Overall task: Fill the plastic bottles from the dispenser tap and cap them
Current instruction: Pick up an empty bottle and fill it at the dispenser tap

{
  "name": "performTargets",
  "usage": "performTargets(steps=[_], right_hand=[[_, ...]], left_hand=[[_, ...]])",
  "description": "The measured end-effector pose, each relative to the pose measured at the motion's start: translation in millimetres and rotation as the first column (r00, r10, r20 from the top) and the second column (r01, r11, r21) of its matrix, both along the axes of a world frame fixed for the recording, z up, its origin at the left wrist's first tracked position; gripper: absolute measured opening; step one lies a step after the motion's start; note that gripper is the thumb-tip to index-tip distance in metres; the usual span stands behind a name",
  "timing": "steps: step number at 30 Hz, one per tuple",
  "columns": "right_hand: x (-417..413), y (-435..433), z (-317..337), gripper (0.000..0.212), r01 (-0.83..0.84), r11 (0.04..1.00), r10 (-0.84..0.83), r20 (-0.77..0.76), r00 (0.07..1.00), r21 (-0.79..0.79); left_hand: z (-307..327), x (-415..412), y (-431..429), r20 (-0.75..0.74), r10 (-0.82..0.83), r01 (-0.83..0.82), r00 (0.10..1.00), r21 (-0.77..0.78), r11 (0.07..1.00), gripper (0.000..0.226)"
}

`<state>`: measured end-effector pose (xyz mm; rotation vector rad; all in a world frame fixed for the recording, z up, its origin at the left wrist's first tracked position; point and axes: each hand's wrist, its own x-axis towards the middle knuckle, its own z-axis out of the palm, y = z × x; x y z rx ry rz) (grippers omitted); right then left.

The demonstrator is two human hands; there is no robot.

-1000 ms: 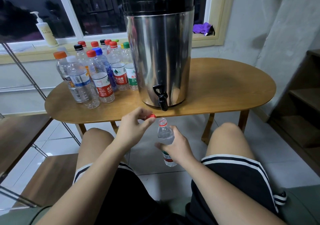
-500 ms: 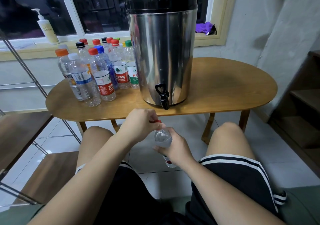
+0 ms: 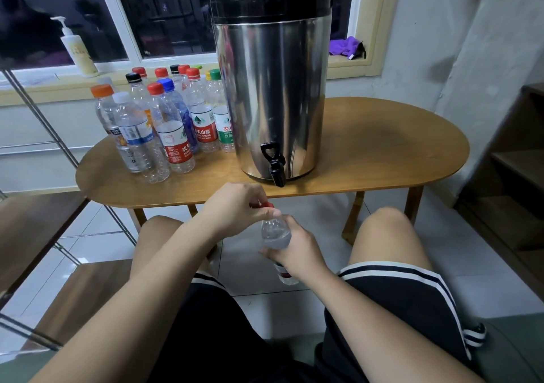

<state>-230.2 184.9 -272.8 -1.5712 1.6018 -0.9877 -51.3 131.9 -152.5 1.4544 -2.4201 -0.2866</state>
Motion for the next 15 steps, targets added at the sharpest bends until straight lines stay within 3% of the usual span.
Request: performTargets(steps=[6, 9, 13, 15], right_hand=[[-2, 0, -4, 0.066, 0.004, 1.0, -0.004, 0.013, 1.0, -0.017], [-2, 1, -4, 0.067, 0.001, 1.0, -0.001, -0.011, 1.0, -0.029], [-3, 4, 3, 0.069, -0.022, 0.998, 0.019, -0.054, 0.998, -0.06], [-3, 5, 6, 0.068, -0.022, 0.997, 0.018, -0.053, 0.998, -0.072]], left_hand=[[-1, -1, 1, -0.031, -0.089, 0.089, 0.996, 0.023, 0.996, 0.021], [2, 0, 1, -0.051, -0.116, 0.119, 0.992, 0.042, 0.992, 0.025], [2, -1, 4, -0.04, -0.022, 0.022, 0.999, 0.016, 1.0, 0.037], [2, -3, 7, -0.07, -0.008, 0.007, 0.998, -0.008, 1.0, 0.031]])
